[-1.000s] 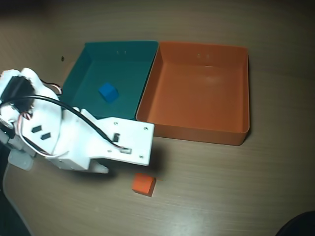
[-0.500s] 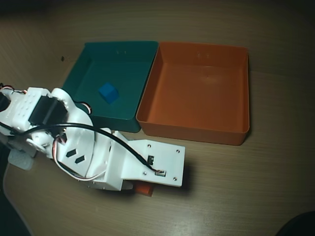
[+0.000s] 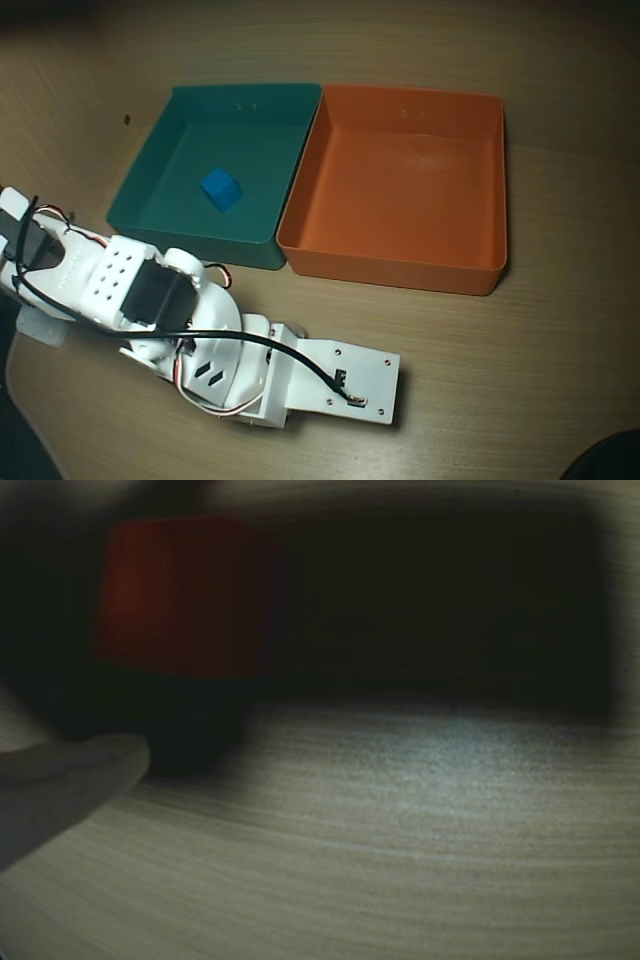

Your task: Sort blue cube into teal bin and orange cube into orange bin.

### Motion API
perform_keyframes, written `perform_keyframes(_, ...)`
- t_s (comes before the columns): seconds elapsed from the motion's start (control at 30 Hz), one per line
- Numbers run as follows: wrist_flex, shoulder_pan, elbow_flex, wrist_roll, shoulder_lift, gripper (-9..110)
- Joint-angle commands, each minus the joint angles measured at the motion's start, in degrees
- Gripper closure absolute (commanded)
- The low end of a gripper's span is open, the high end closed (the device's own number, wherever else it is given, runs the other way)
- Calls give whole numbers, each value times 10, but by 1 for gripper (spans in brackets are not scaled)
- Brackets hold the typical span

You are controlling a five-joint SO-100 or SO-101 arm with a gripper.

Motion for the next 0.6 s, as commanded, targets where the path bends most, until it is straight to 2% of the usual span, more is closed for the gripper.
perform_keyframes(0.0,-6,1,-41,-4,5,69)
perform_keyframes(0.3,-6,0,-48,7,-2,72)
perform_keyframes(0.57,-6,-2,-47,7,-2,104)
